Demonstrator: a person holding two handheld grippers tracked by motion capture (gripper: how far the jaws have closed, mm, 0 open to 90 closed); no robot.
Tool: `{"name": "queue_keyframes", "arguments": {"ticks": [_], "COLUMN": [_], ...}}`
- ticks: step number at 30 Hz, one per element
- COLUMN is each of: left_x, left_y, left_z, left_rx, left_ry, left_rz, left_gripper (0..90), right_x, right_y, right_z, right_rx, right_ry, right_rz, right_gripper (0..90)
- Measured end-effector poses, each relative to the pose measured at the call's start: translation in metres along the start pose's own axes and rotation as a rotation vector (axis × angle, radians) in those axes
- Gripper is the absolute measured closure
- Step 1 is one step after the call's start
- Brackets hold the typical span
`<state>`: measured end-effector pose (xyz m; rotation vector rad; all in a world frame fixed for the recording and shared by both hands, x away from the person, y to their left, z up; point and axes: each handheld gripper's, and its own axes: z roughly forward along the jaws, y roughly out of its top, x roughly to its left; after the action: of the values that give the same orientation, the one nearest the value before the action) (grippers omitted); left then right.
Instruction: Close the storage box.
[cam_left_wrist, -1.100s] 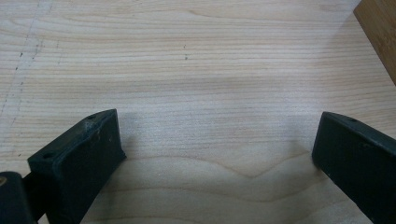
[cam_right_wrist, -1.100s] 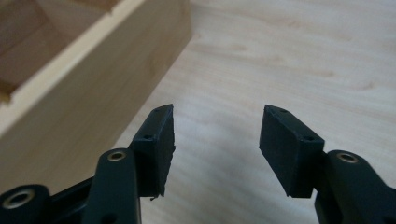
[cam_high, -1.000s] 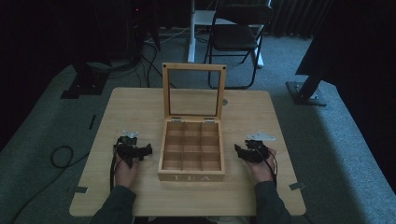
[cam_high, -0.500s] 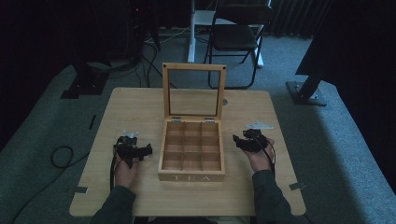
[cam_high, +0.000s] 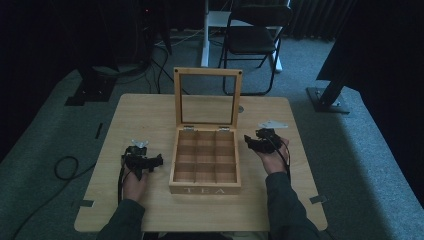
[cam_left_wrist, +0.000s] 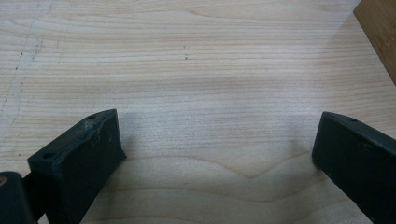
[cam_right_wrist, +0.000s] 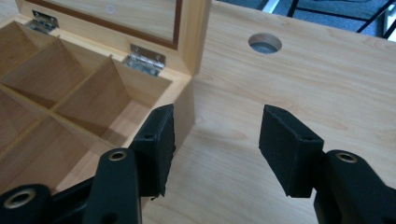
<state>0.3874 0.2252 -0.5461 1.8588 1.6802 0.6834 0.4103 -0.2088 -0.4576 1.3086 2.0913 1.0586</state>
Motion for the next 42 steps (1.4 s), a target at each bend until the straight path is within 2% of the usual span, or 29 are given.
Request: {"name": "queue_keyframes", "arguments": {"ticks": [7, 12, 14, 18, 23, 27, 33, 36, 39, 42], "left_x": [0.0, 0.0, 0.0, 0.0, 0.0, 0.0, 0.0, 0.0, 0.0, 0.0], "left_y": [0.0, 0.0, 0.0, 0.0, 0.0, 0.0, 0.0, 0.0, 0.0, 0.0], "left_z": [0.0, 0.0, 0.0, 0.0, 0.0, 0.0, 0.0, 0.0, 0.0, 0.0], "left_rx": [-0.001, -0.001, -0.001, 0.001, 0.0, 0.0, 0.0, 0.0, 0.0, 0.0], "left_ry": [0.0, 0.0, 0.001, 0.001, 0.0, 0.0, 0.0, 0.0, 0.0, 0.0], "left_rz": [-0.001, 0.0, 0.0, 0.002, 0.0, 0.0, 0.0, 0.0, 0.0, 0.0], "left_gripper": [1.6, 1.6, 1.6, 1.6, 1.6, 1.6, 1.6, 1.6, 1.6, 1.6], "right_x": [0.004, 0.004, 0.004, 0.004, 0.002, 0.001, 0.003, 0.004, 0.005, 0.004], "right_y": [0.016, 0.02, 0.026, 0.031, 0.038, 0.043, 0.058, 0.065, 0.07, 0.077], "right_z": [0.008, 0.009, 0.01, 0.012, 0.019, 0.022, 0.031, 0.034, 0.038, 0.045], "right_rx": [-0.002, -0.008, -0.027, -0.035, -0.039, -0.047, -0.042, -0.058, -0.056, -0.052], "right_ry": [0.001, 0.002, 0.03, 0.029, 0.06, 0.071, 0.062, 0.074, 0.071, 0.09], "right_rz": [-0.03, -0.038, -0.01, -0.01, -0.008, 0.003, -0.017, -0.012, -0.006, 0.006], "right_gripper": [43.0, 42.4, 41.4, 41.2, 43.7, 44.4, 43.9, 43.3, 42.1, 39.1]}}
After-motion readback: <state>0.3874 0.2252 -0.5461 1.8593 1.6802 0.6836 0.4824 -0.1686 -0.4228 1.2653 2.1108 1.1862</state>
